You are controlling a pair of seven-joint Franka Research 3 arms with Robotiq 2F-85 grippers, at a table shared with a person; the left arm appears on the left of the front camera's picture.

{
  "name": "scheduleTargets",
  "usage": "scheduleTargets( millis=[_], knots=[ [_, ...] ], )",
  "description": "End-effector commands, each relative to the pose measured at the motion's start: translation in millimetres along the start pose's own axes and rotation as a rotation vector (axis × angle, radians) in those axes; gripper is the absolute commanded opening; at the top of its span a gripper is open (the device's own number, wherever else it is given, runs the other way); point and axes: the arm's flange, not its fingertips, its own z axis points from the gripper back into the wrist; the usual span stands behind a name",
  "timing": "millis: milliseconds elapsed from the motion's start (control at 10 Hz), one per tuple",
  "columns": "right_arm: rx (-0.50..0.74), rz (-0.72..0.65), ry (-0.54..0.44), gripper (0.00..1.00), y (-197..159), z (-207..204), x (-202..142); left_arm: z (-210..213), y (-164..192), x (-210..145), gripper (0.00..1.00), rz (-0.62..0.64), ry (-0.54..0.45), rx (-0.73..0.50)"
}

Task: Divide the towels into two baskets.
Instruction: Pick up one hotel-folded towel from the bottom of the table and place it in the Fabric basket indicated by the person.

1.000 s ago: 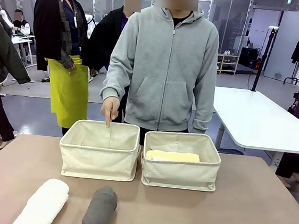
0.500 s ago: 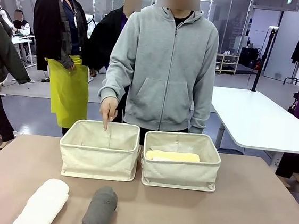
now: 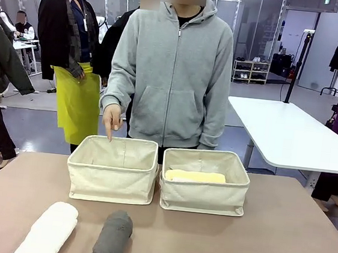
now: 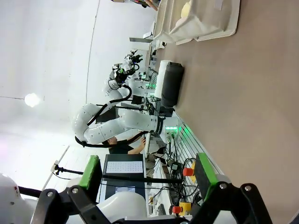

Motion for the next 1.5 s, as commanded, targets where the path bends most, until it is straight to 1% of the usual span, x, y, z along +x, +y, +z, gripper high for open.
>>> scheduleTargets(
  millis=[0, 100, 200, 400, 500, 600, 700, 800, 900, 1000, 1200, 1300, 1400],
  knots=[
    [0.012, 0.019, 0.002, 1.0, 2, 0, -1, -23, -43, -1, 1.0, -0.063, 0.176, 0.059],
    [0.012, 0.019, 0.002, 1.0, 2, 0, -1, -39, -56, 3, 1.0, -0.074, 0.25, 0.143],
    [0.012, 0.019, 0.002, 1.0, 2, 0, -1, -59, -77, 8, 1.0, -0.089, 0.328, 0.176],
    [0.012, 0.019, 0.002, 1.0, 2, 0, -1, -93, -106, 13, 1.0, -0.148, 0.474, 0.309],
    [0.012, 0.019, 0.002, 1.0, 2, 0, -1, -109, -117, 13, 1.0, -0.154, 0.533, 0.31],
    [0.012, 0.019, 0.002, 1.0, 2, 0, -1, -127, -122, 14, 1.0, -0.181, 0.604, 0.352],
    [0.012, 0.019, 0.002, 1.0, 2, 0, -1, -143, -122, 15, 1.0, -0.211, 0.662, 0.403],
    [0.012, 0.019, 0.002, 1.0, 2, 0, -1, -161, -120, 11, 1.0, -0.241, 0.721, 0.426],
    [0.012, 0.019, 0.002, 1.0, 2, 0, -1, -176, -119, 4, 1.0, -0.27, 0.758, 0.447],
    [0.012, 0.019, 0.002, 1.0, 2, 0, -1, -190, -115, -3, 1.0, -0.277, 0.772, 0.458],
    [0.012, 0.019, 0.002, 1.0, 2, 0, -1, -214, -104, -21, 1.0, -0.254, 0.782, 0.488],
    [0.012, 0.019, 0.002, 1.0, 2, 0, -1, -223, -97, -30, 1.0, -0.238, 0.762, 0.518],
    [0.012, 0.019, 0.002, 1.0, 2, 0, -1, -233, -90, -42, 1.0, -0.226, 0.717, 0.536]
  ],
)
